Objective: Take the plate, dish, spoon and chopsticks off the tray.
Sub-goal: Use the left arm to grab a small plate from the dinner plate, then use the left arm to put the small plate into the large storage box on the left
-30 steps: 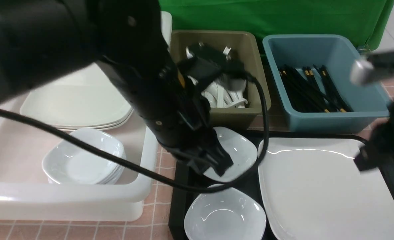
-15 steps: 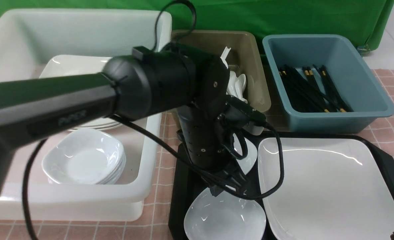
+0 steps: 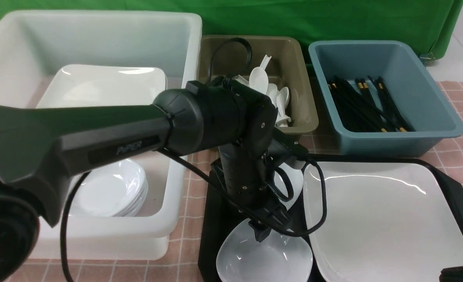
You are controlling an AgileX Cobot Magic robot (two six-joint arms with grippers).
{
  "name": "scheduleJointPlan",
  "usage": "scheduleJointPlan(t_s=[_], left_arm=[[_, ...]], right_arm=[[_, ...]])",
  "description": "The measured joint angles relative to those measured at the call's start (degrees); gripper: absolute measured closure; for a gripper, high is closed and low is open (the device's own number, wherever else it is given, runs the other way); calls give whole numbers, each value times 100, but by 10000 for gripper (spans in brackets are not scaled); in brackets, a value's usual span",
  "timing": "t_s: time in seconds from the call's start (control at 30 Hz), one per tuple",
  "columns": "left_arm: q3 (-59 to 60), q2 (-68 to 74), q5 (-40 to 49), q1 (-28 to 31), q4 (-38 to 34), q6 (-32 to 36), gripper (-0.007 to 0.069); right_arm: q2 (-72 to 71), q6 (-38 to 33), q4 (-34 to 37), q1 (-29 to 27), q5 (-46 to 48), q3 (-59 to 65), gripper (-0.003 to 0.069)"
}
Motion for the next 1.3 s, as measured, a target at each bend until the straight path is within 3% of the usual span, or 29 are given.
scheduleJointPlan(t_s=[0.23,0.37,0.4,0.43,0.47,0.6,0.73,0.97,1.13,1.3], left_arm=[[-5,211,76,0,-164,-185,211],[-11,242,159,0,-249,-190,304],[-22,242,289,0,-289,-190,379],[-28,242,303,0,-288,-190,389],[-55,214,427,6,-363,-190,449],[-86,119,609,6,-384,-190,479],[-133,-220,739,6,-482,-190,569],[-296,-1204,599,39,-757,-195,612],[-501,-1960,856,479,-1478,2,615],[-562,-2882,1267,1899,-1717,338,615]], right_arm=[[0,-53,12,0,-32,0,629],[0,-133,12,0,-87,0,629],[0,-179,12,0,-117,0,629],[0,-192,12,0,-131,0,629],[0,-237,12,0,-157,0,629],[0,-254,17,0,-200,0,629],[0,-272,17,0,-225,-7,629],[0,-285,43,0,-121,-509,629],[148,-458,298,0,-19,-1116,629],[1097,-1050,1335,6,439,-2086,629]])
